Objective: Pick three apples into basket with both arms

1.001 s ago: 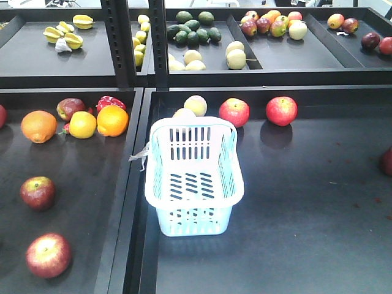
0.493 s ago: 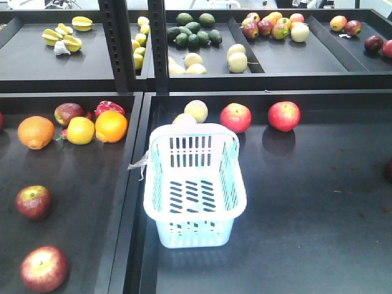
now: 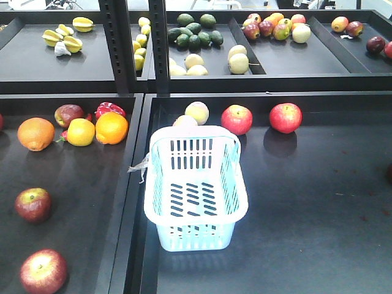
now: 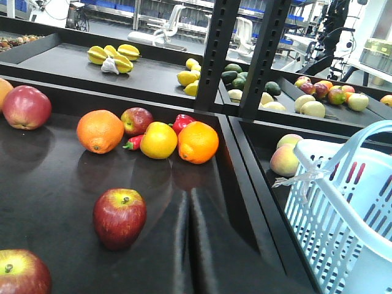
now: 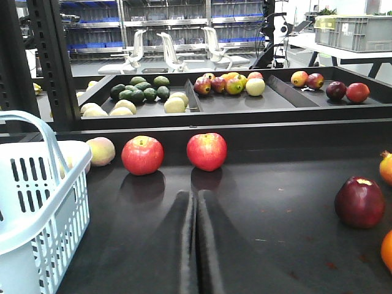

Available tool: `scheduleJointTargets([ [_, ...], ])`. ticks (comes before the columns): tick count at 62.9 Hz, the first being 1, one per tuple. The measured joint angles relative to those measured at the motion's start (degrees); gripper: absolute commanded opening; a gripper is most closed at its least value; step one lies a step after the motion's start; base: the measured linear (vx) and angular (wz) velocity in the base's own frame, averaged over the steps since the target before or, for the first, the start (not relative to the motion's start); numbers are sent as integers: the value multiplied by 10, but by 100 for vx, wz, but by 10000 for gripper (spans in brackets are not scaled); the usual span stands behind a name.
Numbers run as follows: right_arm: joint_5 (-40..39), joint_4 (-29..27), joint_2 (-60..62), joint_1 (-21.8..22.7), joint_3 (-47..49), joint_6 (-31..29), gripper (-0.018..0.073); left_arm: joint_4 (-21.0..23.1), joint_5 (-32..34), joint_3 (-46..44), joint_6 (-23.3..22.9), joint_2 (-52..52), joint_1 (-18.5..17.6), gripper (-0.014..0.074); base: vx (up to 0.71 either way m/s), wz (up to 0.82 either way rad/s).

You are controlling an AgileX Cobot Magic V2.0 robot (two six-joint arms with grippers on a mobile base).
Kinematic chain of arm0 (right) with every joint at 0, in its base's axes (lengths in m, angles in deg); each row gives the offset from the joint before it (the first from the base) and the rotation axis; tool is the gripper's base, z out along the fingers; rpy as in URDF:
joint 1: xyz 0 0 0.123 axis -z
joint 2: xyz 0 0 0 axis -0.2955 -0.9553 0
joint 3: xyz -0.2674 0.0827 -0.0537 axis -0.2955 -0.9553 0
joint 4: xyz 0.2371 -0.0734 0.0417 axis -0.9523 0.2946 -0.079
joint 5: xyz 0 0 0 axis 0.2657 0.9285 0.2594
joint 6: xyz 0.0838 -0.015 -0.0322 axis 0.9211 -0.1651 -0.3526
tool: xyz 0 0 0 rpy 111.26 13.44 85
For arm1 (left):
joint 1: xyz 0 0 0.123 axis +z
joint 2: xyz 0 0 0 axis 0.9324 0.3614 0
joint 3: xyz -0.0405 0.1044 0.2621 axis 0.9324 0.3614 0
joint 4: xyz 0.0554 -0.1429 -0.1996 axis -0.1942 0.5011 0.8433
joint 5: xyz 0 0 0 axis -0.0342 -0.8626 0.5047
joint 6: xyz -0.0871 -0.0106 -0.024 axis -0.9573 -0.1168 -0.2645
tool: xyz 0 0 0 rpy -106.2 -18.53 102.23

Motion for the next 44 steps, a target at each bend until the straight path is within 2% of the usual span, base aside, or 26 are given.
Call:
scheduleJointTargets([
  [44,0,0,0,0,0,0,-1,1,0,0,-3,0,0,-6,0,0],
])
